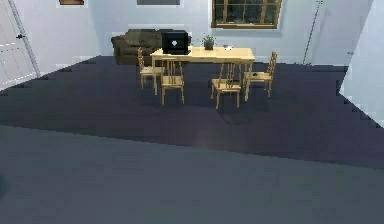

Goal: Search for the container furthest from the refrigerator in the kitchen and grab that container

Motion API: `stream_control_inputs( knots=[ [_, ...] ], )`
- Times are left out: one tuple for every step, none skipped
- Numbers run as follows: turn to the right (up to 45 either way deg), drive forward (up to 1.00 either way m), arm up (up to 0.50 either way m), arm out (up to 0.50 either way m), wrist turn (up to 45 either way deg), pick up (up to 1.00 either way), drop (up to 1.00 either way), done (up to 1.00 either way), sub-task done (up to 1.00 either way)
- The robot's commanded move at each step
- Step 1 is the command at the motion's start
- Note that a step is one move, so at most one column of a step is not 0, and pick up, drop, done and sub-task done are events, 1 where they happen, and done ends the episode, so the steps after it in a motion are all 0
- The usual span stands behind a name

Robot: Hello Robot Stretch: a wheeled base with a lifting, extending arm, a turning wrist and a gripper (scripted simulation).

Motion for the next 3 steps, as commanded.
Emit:
stream_control_inputs(
  knots=[
    [-18.0,0.0,0.0,0.0,0.0,0.0,0.0,0.0,0.0],
    [0.0,0.0,0.5,0.0,0.0,0.0,0.0,0.0,0.0],
    [0.0,0.0,0.26,0.0,0.0,0.0,0.0,0.0,0.0]
  ],
)
